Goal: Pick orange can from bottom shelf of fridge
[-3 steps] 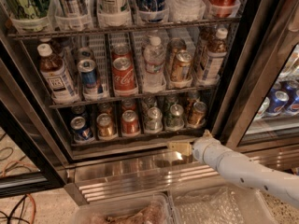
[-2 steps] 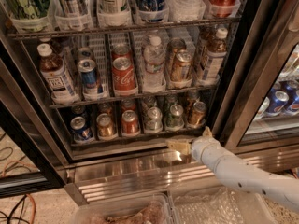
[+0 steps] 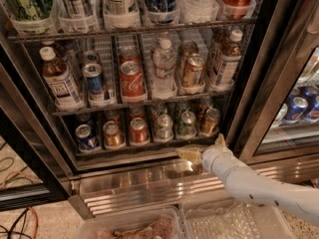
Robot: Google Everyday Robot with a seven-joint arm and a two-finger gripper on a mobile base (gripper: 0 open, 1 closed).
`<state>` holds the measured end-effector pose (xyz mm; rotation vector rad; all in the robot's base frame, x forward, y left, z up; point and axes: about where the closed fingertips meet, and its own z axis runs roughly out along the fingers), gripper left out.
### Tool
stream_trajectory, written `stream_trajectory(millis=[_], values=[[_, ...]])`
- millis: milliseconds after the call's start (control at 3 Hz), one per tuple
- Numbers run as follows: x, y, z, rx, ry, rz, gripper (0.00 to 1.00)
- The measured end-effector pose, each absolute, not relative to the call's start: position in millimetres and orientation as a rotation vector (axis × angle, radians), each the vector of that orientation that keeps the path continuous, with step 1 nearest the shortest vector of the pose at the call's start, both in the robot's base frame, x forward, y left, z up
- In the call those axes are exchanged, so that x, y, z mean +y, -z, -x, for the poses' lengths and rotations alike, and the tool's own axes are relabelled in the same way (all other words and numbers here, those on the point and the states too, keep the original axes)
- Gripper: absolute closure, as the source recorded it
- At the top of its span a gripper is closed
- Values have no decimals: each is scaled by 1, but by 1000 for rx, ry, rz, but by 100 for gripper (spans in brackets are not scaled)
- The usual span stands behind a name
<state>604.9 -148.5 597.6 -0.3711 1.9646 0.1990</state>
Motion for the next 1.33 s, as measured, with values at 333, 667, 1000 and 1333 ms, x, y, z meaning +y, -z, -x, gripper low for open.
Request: stream_trajectory(millis=[333,667,1000,1333], values=[[-150,-605,-610,1900,-224,286,0],[-150,-608,-611,1817,-234,154,0],[-151,-611,-609,1728,-213,42,0],[-153,-617,-608,1639,-157,-27,0]])
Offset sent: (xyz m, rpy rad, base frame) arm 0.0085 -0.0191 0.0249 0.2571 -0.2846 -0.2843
